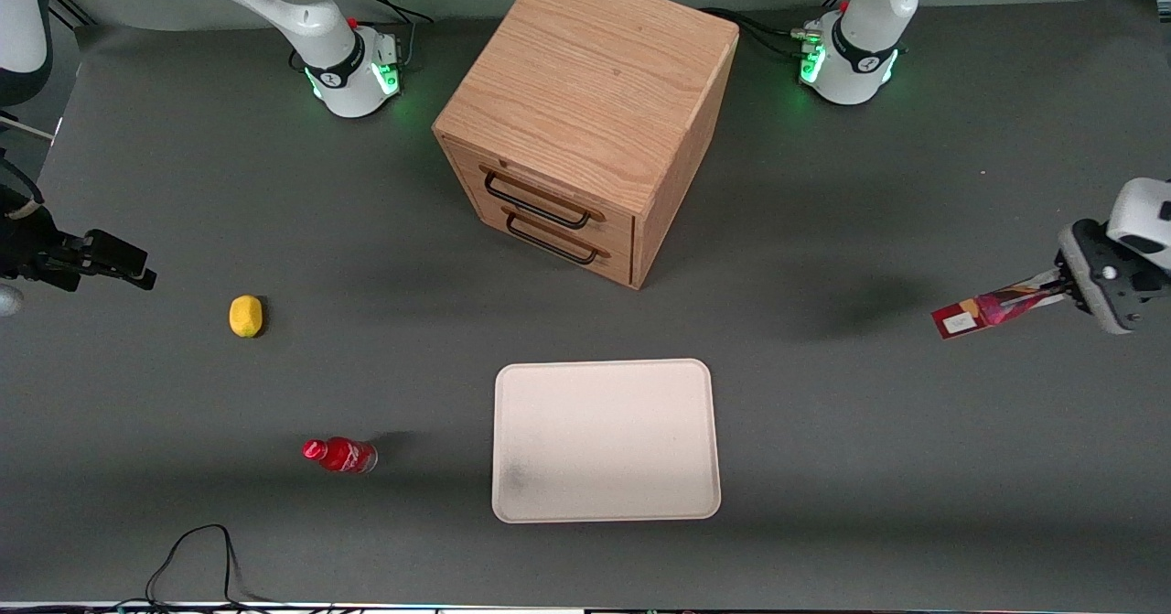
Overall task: Place red cookie box on tray
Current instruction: 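Lift the cookie box and tilt it upright with the left gripper, then carry the held cookie box over the white tray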
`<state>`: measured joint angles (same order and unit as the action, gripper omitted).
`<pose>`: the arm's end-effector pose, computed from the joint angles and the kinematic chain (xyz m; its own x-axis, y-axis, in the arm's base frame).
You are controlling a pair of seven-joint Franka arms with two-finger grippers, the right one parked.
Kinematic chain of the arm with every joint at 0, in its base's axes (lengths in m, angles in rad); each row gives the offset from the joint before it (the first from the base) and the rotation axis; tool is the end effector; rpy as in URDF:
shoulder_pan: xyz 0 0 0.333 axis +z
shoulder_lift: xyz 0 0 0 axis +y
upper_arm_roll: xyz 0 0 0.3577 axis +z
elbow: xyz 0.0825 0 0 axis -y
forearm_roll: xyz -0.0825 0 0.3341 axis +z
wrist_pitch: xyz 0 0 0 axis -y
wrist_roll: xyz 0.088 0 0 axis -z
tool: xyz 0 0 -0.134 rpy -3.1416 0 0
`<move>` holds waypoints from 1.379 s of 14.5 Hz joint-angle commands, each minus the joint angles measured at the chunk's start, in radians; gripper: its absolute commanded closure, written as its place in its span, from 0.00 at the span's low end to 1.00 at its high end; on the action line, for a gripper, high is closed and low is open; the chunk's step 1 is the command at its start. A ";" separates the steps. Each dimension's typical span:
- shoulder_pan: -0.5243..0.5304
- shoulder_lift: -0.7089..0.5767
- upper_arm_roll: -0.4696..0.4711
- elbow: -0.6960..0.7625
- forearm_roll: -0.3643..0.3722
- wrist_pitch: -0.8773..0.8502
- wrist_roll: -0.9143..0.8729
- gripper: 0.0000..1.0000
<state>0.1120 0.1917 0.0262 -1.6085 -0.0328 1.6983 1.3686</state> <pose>0.5625 0.0729 0.5306 0.3394 -0.9406 0.0060 -0.9356 -0.3370 0.1051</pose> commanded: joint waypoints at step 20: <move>-0.446 0.639 -0.008 0.739 -0.130 0.200 -1.578 1.00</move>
<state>-0.2925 0.7099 0.0013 -1.0129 -0.1559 1.8620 -0.1037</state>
